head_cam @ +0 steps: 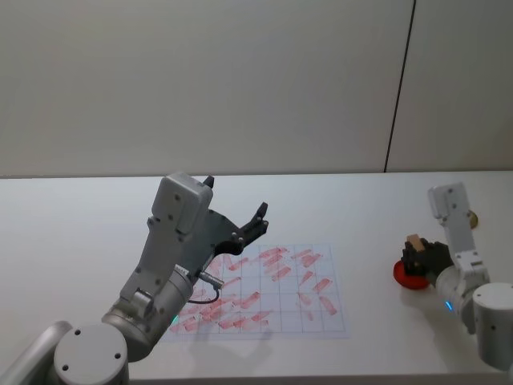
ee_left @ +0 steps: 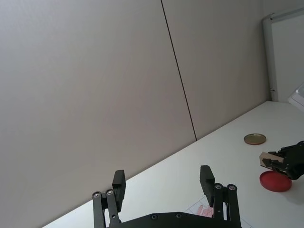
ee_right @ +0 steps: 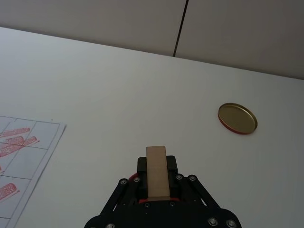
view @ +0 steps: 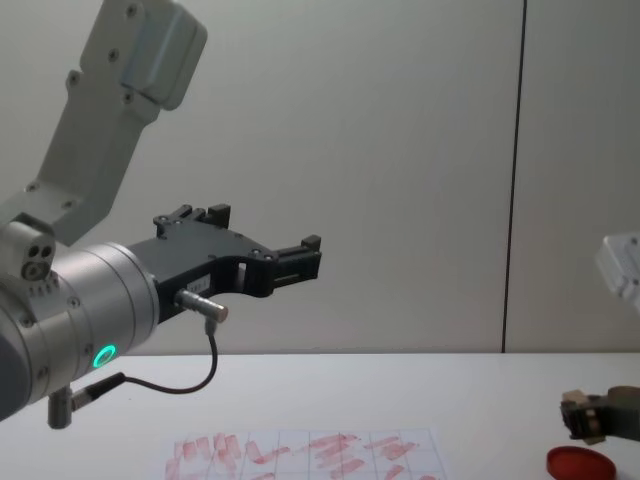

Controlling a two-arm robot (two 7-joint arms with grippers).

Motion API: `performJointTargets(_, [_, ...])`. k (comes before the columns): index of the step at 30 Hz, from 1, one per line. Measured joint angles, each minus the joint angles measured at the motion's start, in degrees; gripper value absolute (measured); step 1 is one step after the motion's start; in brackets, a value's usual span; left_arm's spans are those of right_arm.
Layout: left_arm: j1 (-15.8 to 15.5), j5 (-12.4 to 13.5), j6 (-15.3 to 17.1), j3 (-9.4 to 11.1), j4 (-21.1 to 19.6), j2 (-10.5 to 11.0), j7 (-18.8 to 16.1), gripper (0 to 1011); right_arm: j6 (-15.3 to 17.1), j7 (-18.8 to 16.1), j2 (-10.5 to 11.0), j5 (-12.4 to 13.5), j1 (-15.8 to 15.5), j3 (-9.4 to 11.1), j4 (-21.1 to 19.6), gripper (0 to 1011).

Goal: Use the one hand to pick up the stamp and affix it onto the A4 paper.

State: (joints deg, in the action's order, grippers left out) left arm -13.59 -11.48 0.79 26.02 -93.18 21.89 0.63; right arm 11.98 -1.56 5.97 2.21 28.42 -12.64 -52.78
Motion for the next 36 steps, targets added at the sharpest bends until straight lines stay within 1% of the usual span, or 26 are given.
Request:
performJointTargets(6, [0.0,0.0,0.0,0.0,0.0,0.0,0.0,993,-0.3,-0.1,-0.2,-0.3,1.2,0.3,2.9,220])
performJointTargets(11, [0.0,0.0,0.0,0.0,0.0,0.0,0.0,993,-0.4,-0.5,-0.3,-0.3,1.7,0.3,4.1,220])
performJointTargets(21, [0.0,0.0,0.0,0.0,0.0,0.0,0.0,993,-0.1,-1.1,-0.6,-0.2,1.6,-0.1,4.5,222])
performJointTargets(23, [0.0,0.0,0.0,0.0,0.0,0.0,0.0,993,0.1,-1.1,-0.7,-0.2,1.5,-0.2,4.4,248])
performJointTargets(24, [0.0,0.0,0.0,0.0,0.0,0.0,0.0,993,0.2,-1.1,-0.7,-0.2,1.4,-0.2,4.2,287])
performJointTargets(25, [0.0,0.0,0.0,0.0,0.0,0.0,0.0,993,0.3,-1.1,-0.7,-0.2,1.4,-0.3,4.1,298])
performJointTargets(26, [0.0,0.0,0.0,0.0,0.0,0.0,0.0,993,0.4,-1.1,-0.7,-0.1,1.3,-0.3,4.0,362])
performJointTargets(28, [0.0,0.0,0.0,0.0,0.0,0.0,0.0,993,0.5,-1.1,-0.7,-0.1,1.1,-0.4,3.7,406])
performJointTargets(29, [0.0,0.0,0.0,0.0,0.0,0.0,0.0,993,0.6,-1.1,-0.7,-0.1,1.0,-0.4,3.7,467])
performJointTargets(32, [0.0,0.0,0.0,0.0,0.0,0.0,0.0,993,0.8,-0.9,-0.8,-0.1,0.8,-0.5,3.2,523])
performJointTargets(33, [0.0,0.0,0.0,0.0,0.0,0.0,0.0,993,0.8,-0.9,-0.8,-0.1,0.7,-0.5,3.0,580])
performJointTargets(34, [0.0,0.0,0.0,0.0,0.0,0.0,0.0,993,0.8,-0.8,-0.8,-0.1,0.6,-0.5,2.8,606])
performJointTargets(35, [0.0,0.0,0.0,0.0,0.0,0.0,0.0,993,0.8,-0.8,-0.8,-0.1,0.5,-0.5,2.6,667])
performJointTargets(36, [0.0,0.0,0.0,0.0,0.0,0.0,0.0,993,0.8,-0.6,-0.7,-0.1,0.3,-0.5,2.2,687])
